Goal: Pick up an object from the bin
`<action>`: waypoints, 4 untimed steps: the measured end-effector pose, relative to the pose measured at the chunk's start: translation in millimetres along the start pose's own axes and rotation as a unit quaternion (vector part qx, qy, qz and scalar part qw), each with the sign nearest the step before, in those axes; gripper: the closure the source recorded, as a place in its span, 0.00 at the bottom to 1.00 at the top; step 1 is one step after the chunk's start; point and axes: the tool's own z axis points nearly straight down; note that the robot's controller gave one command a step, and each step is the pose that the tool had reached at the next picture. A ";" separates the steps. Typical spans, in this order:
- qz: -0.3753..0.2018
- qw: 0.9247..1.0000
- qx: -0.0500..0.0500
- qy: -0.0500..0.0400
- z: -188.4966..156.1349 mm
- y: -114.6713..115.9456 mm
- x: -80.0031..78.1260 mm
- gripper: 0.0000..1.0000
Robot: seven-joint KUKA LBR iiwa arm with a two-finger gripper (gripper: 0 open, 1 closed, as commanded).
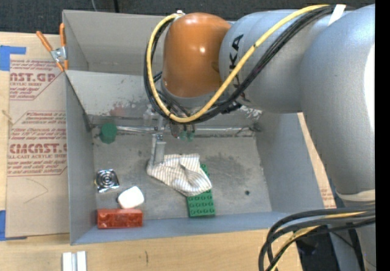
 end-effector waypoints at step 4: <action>-0.032 0.999 -0.002 -0.004 0.6 -52.7 37.6 0.00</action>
Offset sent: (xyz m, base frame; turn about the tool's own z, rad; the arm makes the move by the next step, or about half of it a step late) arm -0.0327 -0.0711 -0.0118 0.2719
